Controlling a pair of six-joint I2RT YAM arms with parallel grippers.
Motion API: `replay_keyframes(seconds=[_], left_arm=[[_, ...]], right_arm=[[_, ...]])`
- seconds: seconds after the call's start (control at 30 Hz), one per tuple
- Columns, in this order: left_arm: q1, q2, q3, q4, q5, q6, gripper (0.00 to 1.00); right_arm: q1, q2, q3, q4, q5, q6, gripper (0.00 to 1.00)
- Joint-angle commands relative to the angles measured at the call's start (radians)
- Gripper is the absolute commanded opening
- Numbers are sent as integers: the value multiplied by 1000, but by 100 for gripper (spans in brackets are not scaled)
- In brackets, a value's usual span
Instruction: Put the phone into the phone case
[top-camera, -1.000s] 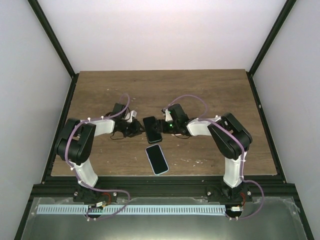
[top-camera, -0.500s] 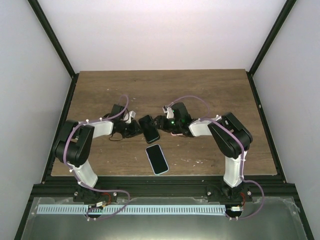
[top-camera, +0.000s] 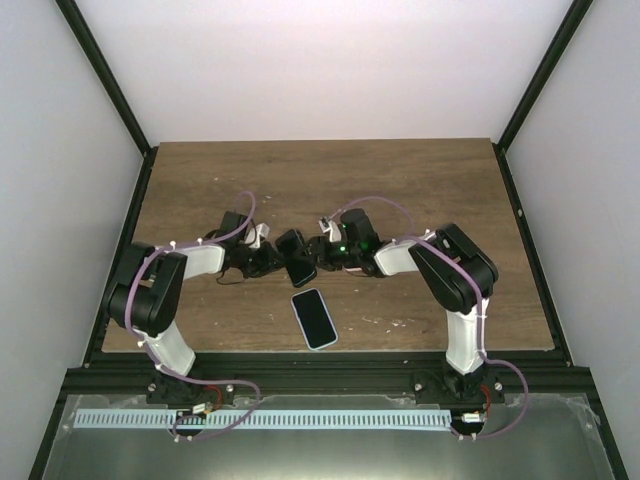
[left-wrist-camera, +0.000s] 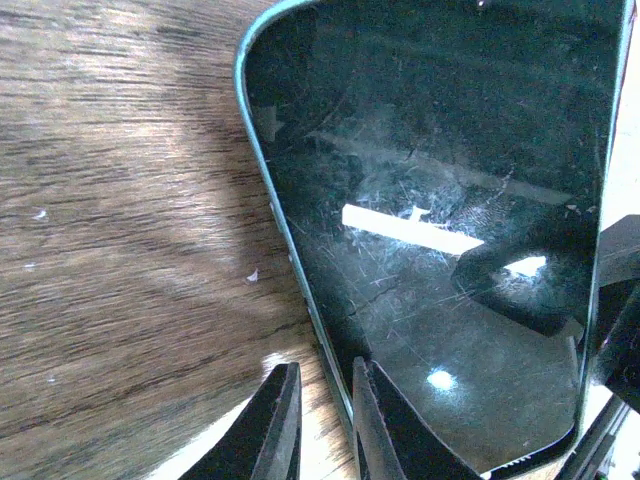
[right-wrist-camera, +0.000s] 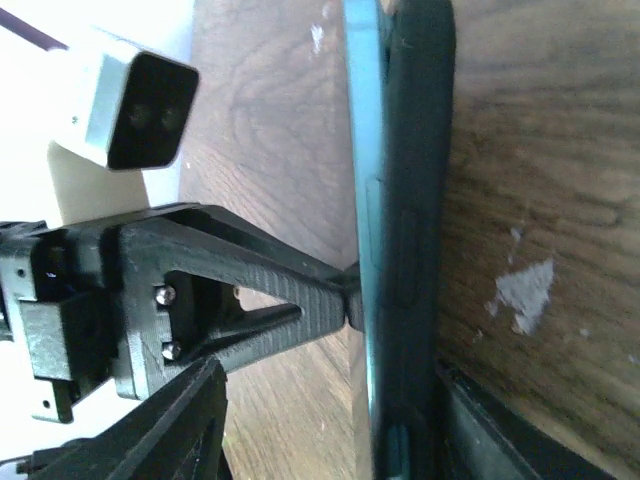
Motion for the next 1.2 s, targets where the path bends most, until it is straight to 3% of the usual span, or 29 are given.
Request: replay_keyframes(seconds=[0.0, 0.37, 0.73, 1.0, 1.17], left_arm=[[-12, -2, -21, -8, 4, 9, 17], [-8, -81, -65, 97, 153, -85, 24], [24, -550, 56, -83, 169, -115, 67], [25, -738, 51, 89, 263, -285, 74], [24, -756, 1, 312, 339, -442, 74]], right_arm=[[17, 2, 29, -69, -18, -52, 49], [17, -50, 15, -64, -9, -122, 16], [16, -462, -142, 0, 29, -215, 16], [19, -732, -192, 51, -10, -191, 18], [20, -779, -189, 112, -74, -132, 19]])
